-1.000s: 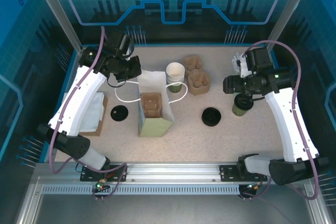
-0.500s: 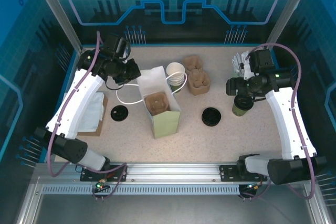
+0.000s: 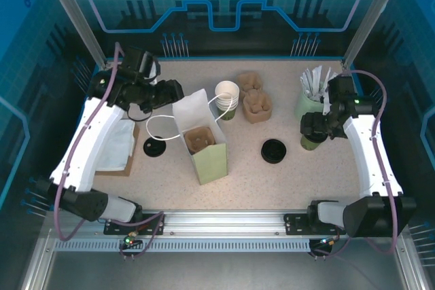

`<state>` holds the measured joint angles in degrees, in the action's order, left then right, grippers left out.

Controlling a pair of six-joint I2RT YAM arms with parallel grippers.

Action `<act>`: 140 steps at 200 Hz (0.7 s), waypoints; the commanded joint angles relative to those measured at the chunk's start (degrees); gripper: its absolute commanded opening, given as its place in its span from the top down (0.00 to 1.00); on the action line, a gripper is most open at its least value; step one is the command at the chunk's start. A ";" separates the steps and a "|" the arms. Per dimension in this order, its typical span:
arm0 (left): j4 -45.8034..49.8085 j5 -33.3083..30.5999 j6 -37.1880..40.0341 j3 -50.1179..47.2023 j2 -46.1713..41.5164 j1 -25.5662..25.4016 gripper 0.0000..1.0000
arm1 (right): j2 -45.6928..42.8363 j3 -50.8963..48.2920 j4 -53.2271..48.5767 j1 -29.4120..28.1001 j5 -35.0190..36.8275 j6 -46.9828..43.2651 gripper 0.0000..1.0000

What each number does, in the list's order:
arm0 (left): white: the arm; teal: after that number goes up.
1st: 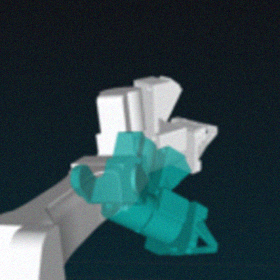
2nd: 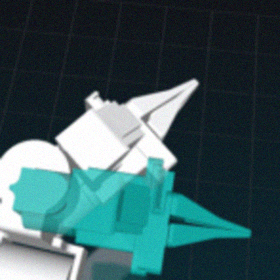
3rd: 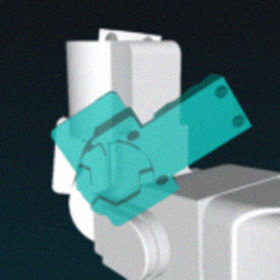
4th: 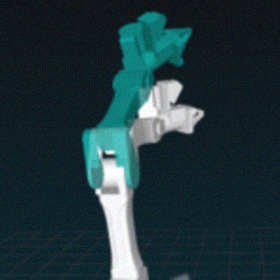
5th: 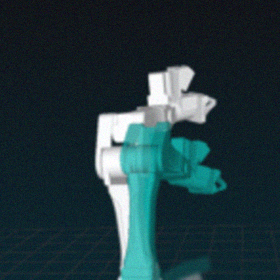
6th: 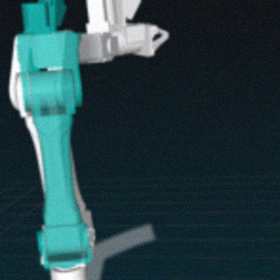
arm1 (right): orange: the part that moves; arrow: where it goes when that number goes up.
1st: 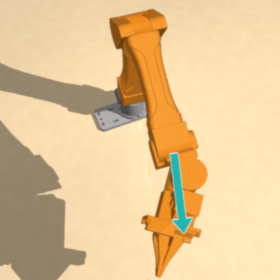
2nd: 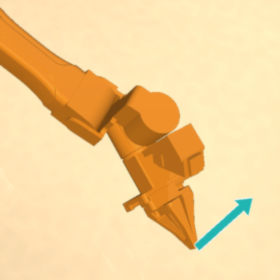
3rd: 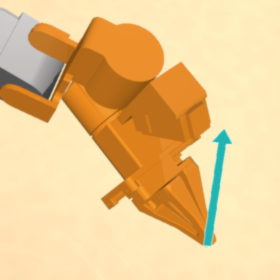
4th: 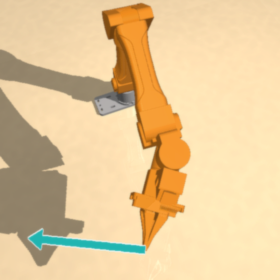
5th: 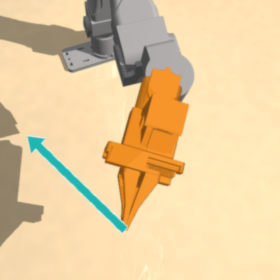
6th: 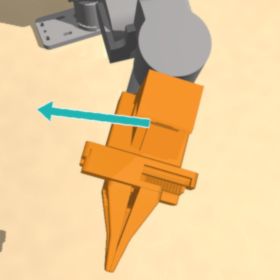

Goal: Pack the takeout coffee

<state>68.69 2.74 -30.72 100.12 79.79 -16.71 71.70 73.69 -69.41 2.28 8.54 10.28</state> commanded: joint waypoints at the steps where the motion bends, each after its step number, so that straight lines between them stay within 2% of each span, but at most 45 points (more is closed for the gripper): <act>1: 1.32 -1.99 4.74 1.15 -5.51 0.43 0.23 | 0.14 -2.67 2.87 0.95 -1.07 0.57 0.00; 64: -0.31 -2.29 8.90 -5.54 -13.99 0.48 0.08 | 3.51 -8.16 9.35 1.23 -1.39 2.97 0.00; 140: 1.87 -3.37 9.85 -6.14 -14.05 0.45 0.07 | 9.10 -9.44 13.80 2.29 -0.98 4.30 0.00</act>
<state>69.23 0.62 -22.28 94.94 65.71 -16.64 78.94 65.06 -57.80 3.42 8.12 13.32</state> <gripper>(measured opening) 0.930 0.999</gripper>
